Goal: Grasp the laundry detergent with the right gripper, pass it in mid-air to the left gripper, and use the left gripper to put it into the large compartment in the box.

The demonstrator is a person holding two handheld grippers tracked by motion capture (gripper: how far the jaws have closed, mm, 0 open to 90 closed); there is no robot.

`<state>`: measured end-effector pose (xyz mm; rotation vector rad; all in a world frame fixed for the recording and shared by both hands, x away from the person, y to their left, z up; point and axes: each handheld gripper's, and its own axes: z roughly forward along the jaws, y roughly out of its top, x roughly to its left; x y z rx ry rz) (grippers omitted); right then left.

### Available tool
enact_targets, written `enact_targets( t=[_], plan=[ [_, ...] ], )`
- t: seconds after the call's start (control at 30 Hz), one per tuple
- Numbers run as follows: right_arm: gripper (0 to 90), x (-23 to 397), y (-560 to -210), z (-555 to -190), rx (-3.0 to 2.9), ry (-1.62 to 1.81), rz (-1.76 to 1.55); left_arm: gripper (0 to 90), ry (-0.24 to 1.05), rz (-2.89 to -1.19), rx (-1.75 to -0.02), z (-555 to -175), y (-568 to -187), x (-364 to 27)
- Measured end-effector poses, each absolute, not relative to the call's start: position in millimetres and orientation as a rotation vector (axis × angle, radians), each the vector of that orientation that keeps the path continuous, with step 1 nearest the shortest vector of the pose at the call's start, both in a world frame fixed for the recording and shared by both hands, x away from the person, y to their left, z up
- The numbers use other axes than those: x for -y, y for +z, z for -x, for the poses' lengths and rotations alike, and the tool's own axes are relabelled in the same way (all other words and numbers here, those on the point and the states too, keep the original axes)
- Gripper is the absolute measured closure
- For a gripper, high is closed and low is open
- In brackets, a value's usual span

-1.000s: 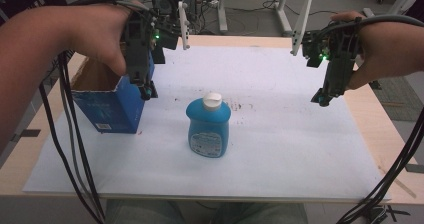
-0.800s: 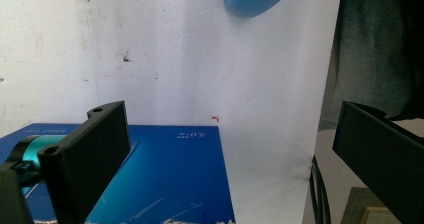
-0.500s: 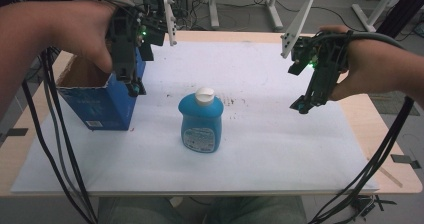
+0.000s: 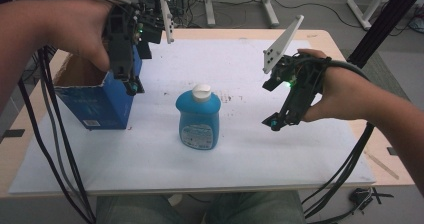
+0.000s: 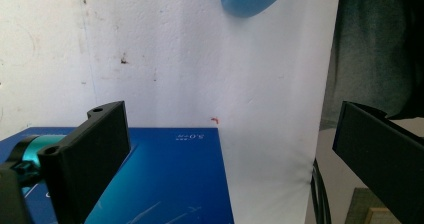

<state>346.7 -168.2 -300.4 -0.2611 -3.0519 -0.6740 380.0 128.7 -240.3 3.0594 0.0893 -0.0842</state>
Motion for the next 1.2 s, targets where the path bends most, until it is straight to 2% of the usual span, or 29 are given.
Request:
enact_targets(
  t=[0.63, 1.2],
  plan=[
    [1.3, 153.6, -350.0, -340.9, 2.906, -1.009, 0.363, 1.8, -0.097, -3.061, -0.081, -379.4, -241.3, -126.8],
    [1.2, 120.6, -389.7, -340.4, 2.775, -1.263, 0.359, 1.8, -0.097, -3.056, -0.079, -377.3, -241.6, -127.6]
  ],
)
